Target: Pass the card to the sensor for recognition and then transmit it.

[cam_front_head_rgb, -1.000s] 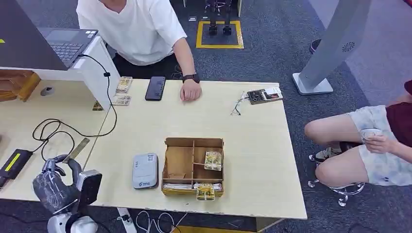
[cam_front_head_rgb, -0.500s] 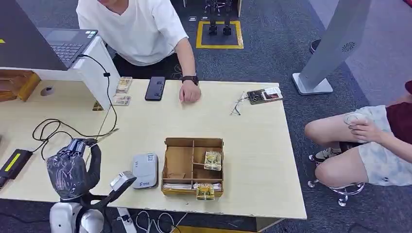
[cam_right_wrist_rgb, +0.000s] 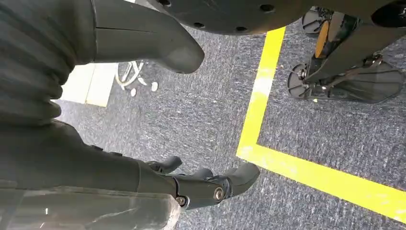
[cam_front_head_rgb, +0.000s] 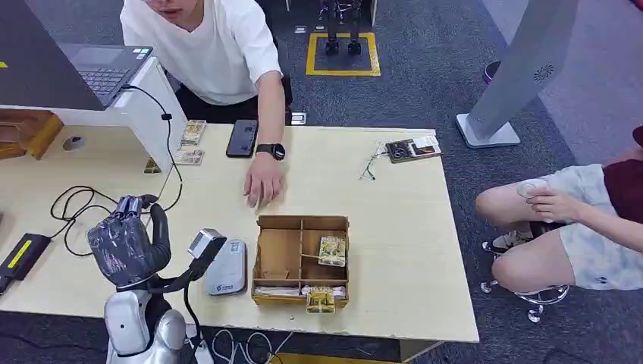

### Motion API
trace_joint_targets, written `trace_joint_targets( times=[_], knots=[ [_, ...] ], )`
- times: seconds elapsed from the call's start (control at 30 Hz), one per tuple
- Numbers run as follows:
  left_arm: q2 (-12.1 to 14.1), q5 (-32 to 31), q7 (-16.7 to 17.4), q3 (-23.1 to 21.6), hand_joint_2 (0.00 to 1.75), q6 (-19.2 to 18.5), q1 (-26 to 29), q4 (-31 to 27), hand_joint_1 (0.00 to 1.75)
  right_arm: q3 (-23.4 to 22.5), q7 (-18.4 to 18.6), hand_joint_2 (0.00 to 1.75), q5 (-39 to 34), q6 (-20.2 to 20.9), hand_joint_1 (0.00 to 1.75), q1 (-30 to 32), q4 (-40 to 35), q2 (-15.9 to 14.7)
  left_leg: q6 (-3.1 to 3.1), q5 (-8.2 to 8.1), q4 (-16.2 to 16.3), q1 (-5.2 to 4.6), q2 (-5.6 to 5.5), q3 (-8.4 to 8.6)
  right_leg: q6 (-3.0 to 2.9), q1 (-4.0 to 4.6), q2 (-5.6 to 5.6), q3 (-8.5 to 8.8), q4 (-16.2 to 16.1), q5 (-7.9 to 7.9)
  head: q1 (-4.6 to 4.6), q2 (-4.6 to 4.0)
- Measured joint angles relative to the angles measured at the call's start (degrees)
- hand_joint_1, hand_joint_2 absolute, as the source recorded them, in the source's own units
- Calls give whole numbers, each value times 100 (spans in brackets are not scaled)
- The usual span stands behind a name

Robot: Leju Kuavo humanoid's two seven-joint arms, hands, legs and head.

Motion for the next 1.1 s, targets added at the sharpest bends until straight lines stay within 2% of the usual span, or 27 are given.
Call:
trace_joint_targets(
  times=[0.13, 0.33, 0.43, 0.5, 0.57, 0.7, 0.83, 1.1],
  knots=[
    [276, -95, 789, -386, 175, 0, -89, 224, 175, 7, -2, 175, 0, 0, 0, 0, 0, -4, 0, 0, 0, 0, 0, 0, 0, 0, 0, 0, 0, 0, 2, 0],
    [950, -101, 1835, -1192, 175, 0, -318, 739, 175, 13, -2, 175, 7, 9, 0, -1, 0, -17, -1, 1, -1, 0, 0, 0, 0, 0, 0, -1, 1, 0, 0, 0],
    [1167, -101, 2062, -1503, 175, 0, -383, 912, 175, 15, -2, 175, 7, 9, 0, 2, 0, -26, -1, 1, -1, 0, 1, 1, 0, 0, 1, -1, 1, 0, 0, 0],
    [1419, -101, 2595, -1947, 175, 0, -586, 1227, 175, 18, -2, 175, 7, 15, 0, -1, 2, -33, -1, 1, 0, 0, -2, -1, 0, 0, -1, 1, 1, 0, 0, 0],
    [1585, -101, 2907, -2344, 175, 0, -729, 1454, 175, 24, -2, 175, 7, 15, 0, -4, 2, -35, -1, 1, 0, 0, -1, 0, 0, 0, 1, 2, 1, 1, 0, 0],
    [1788, -101, 3033, -2829, 175, 2, -887, 1771, 175, 24, -2, 175, 7, 15, 0, 1, 9, -42, -1, 1, 1, -1, 0, 0, 0, 0, 3, 1, 1, 1, 2, 0],
    [1877, -101, 3143, -3188, 175, 0, -1095, 2140, 175, 26, -13, 175, 7, 24, 0, -2, 13, -48, -1, 1, 1, -1, 0, 0, 0, -1, 1, 1, 1, 1, 0, 0],
    [1897, -101, 3173, -3522, 175, 2, -1301, 2531, 175, 31, -15, 175, 7, 26, 0, -2, 15, -61, -1, 1, 1, 0, 0, 0, 0, 0, 2, 1, 1, 1, 0, 0]
  ],
)
